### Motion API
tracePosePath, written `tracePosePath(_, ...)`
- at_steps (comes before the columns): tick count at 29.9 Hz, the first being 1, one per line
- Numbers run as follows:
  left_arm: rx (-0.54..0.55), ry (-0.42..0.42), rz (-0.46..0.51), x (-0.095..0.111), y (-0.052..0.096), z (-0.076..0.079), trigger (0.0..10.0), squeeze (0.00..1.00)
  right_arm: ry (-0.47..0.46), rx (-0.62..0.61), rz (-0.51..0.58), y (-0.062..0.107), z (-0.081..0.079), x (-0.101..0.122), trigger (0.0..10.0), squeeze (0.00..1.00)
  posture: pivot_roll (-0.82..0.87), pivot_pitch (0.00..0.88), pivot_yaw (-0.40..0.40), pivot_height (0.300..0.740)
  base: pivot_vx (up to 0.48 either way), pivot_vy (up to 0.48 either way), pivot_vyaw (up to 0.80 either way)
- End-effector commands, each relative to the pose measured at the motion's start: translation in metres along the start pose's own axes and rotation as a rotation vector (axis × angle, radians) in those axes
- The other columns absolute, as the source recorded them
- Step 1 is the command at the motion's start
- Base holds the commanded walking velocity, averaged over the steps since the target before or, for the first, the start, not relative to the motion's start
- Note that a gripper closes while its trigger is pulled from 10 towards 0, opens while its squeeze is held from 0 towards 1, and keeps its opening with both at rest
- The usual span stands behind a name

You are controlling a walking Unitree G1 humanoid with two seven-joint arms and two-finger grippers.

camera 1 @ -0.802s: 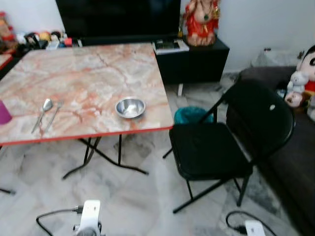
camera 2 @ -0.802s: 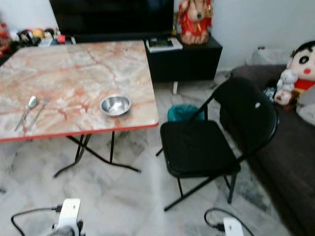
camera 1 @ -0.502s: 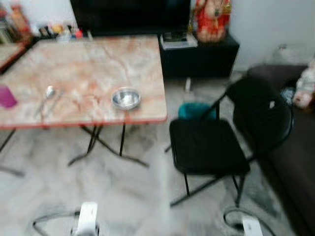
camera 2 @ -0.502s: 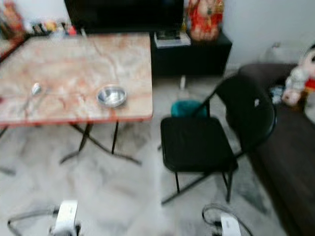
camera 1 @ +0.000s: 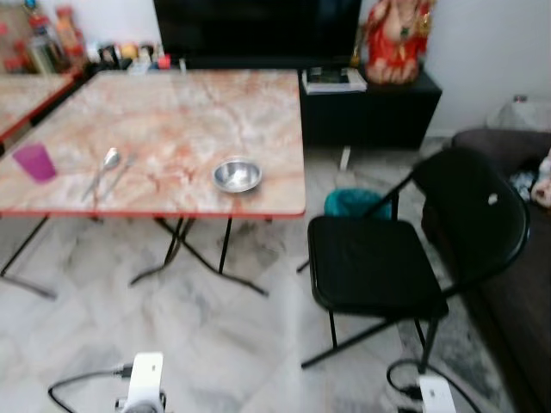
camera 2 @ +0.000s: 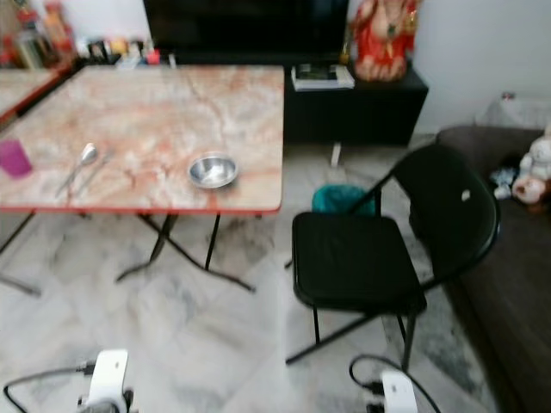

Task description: Setting the table

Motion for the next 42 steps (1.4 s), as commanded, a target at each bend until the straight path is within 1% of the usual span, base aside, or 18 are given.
tracePosePath(1,0.011,0.007,0.000,0.000,0.000,-0.002,10.0,0.00,-0.010,-0.006,0.002,0.000,0.001,0.001,10.0,0.00,-0.01,0.038,-0.014,0.740,0.274,0.000,0.00)
tracePosePath(13,0.007,0.008,0.004,0.001,0.000,0.000,10.0,0.00,-0.010,-0.010,0.005,0.000,0.002,0.001,10.0,0.00,-0.01,0.038,-0.014,0.740,0.287,0.000,0.00)
tracePosePath(19,-0.008,0.003,0.006,0.001,0.000,0.004,10.0,0.00,-0.010,-0.009,0.003,0.000,0.002,0.000,10.0,0.00,0.00,0.037,-0.015,0.740,0.272,0.000,0.00)
tracePosePath(38,-0.034,0.030,0.022,0.000,0.001,0.010,10.0,0.00,-0.009,-0.002,0.002,0.001,0.001,-0.001,10.0,0.00,-0.03,0.023,-0.025,0.740,0.000,0.000,0.00)
tracePosePath(39,-0.038,0.041,0.027,0.001,0.001,0.012,10.0,0.00,-0.006,-0.004,0.002,0.001,0.002,-0.001,10.0,0.00,-0.03,0.010,-0.041,0.740,0.000,0.000,0.00)
tracePosePath(42,-0.046,0.062,0.040,0.006,0.001,0.016,10.0,0.00,0.003,-0.008,0.002,0.002,0.005,0.000,10.0,0.00,-0.03,0.006,-0.042,0.740,0.000,0.000,0.00)
Point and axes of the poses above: a point about 5 cm out from each wrist's last joint towards the gripper, its own y axis pointing back from the gripper into the wrist, its own x axis along the axis of the wrist's last joint, z = x × y, the point moved 2 cm from there along -y, pointing out of the wrist towards the gripper, and after that the axes turned 9 degrees about -y, right-handed, at the moved point
